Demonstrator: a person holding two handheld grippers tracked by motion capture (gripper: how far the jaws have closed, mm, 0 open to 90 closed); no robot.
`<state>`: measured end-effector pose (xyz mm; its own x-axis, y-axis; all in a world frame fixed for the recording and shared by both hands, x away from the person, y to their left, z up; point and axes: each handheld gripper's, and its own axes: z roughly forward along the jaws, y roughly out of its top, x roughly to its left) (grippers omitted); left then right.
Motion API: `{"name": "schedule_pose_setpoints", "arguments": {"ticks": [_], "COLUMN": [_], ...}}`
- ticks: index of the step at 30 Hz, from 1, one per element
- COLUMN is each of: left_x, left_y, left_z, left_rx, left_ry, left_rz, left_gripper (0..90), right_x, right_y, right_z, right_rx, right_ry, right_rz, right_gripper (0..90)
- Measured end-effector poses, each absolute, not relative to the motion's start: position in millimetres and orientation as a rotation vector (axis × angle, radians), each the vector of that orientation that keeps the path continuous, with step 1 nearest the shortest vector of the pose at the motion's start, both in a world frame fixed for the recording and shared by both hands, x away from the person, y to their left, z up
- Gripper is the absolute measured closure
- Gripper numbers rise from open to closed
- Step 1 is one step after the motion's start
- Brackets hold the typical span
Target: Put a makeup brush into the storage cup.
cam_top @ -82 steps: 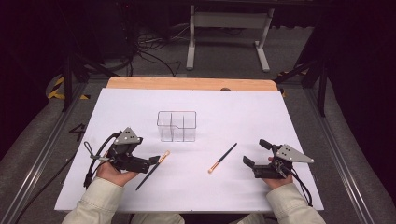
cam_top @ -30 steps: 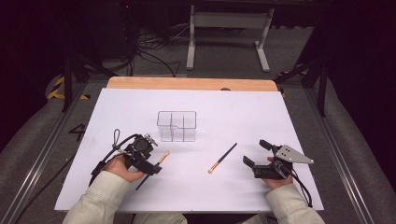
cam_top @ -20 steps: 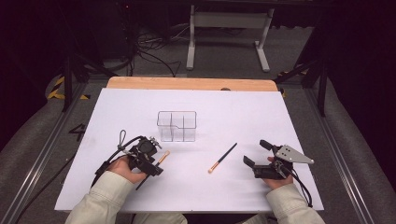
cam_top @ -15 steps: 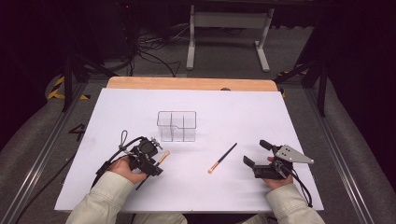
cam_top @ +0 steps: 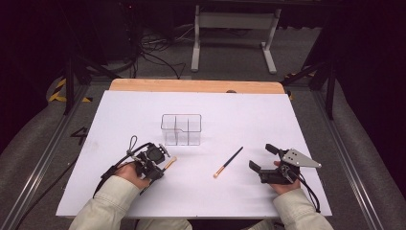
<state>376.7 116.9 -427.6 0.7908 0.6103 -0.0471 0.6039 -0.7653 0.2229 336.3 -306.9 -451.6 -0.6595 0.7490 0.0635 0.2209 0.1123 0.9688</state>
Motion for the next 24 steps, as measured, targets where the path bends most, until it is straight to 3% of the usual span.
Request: {"name": "schedule_pose_setpoints", "arguments": {"ticks": [2, 24], "left_x": [376.4, 375.3], "left_y": [117.1, 125.0], "left_z": [-428.0, -410.4], "left_rx": [2.751, 2.698], "left_ry": [0.946, 0.875], "left_rz": [0.043, -0.014], "left_gripper": [81.9, 82.6], "right_x": [336.4, 336.9], "right_y": [-306.9, -306.0], "right_z": [-451.7, -452.3], "right_rx": [0.937, 0.927], "right_ry": [1.951, 1.957], "right_rz": [1.572, 1.561], "right_gripper": [3.9, 3.9]}}
